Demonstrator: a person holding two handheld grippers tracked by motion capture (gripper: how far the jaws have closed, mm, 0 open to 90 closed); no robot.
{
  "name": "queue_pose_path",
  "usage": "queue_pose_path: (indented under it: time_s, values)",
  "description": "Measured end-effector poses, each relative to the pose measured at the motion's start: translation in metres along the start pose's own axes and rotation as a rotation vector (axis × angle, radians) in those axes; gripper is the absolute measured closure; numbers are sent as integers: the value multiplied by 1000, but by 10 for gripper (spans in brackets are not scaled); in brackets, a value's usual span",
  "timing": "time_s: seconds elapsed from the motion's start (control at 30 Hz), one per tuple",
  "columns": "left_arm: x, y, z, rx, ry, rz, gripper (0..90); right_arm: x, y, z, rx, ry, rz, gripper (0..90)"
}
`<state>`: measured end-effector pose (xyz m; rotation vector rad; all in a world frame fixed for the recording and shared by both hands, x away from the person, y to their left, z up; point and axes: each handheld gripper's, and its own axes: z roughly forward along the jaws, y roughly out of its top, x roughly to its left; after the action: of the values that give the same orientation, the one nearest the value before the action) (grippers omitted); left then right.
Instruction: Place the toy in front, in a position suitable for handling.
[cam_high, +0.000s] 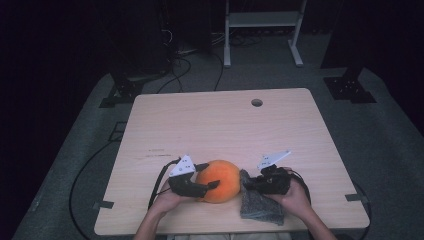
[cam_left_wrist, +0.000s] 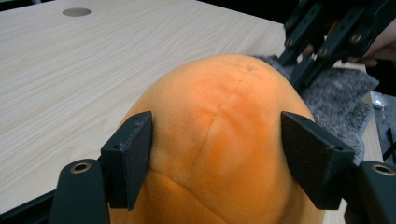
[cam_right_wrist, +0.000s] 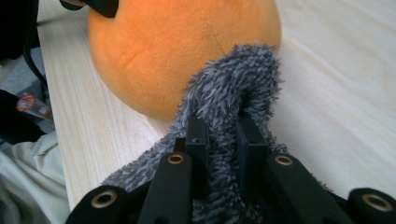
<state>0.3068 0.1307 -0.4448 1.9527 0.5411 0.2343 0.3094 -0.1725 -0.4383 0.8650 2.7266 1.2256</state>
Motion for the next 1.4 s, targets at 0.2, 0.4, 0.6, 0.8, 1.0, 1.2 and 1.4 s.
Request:
queue_pose_path:
  time_s: [0.2,0.4,0.6,0.8,1.0,1.2,1.4]
  values:
    - [-8,4,5,9,3,39,278,11,16,-20,-178,40,-15,776]
    - [-17,8,8,24,-5,128,286,18,19,-15,-207,48,-43,777]
    - [-10,16,1,14,-40,53,181,16,17,-9,-153,36,-47,778]
    - [-3,6,-2,57,-37,27,207,11,10,-8,-93,22,-48,778]
    - [-17,16,6,50,-7,83,280,13,13,-26,-160,29,-48,779]
    - [-28,21,15,58,-2,127,267,25,21,-20,-164,35,-91,779]
    - [-27,22,15,58,1,117,268,11,12,-19,-118,45,-53,781]
